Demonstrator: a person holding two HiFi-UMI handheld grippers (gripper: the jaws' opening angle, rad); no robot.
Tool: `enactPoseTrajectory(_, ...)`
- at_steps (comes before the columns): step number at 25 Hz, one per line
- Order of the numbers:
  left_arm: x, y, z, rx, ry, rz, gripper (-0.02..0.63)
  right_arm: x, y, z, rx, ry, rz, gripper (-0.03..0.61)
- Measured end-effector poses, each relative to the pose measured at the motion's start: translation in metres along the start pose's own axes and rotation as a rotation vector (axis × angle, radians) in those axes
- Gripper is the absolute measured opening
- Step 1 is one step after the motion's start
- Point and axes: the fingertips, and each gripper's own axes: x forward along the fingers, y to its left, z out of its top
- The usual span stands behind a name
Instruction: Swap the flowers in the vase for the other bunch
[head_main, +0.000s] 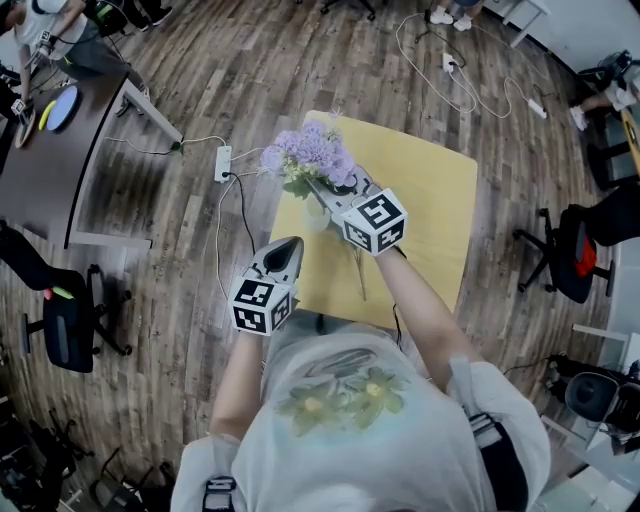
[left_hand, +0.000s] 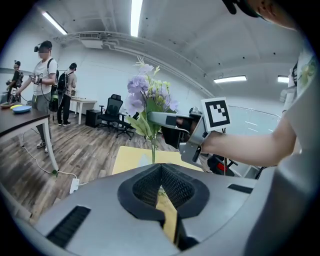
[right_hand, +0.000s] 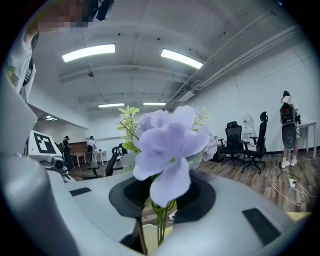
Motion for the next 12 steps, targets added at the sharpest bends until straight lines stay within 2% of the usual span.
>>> enactPoseTrajectory(6, 0.003, 0.003, 0.0, 0.003, 0.011, 0.001, 0.017, 0.001, -0.001, -0.033, 0.016, 0.09, -0.002, 0.084)
enactPoseTrajectory(12, 0.003, -0.001, -0.003, 0.007, 0.017, 0.001, 0.017, -0.005, 0.0, -0.052, 0.031, 0.13, 0.001, 0.083)
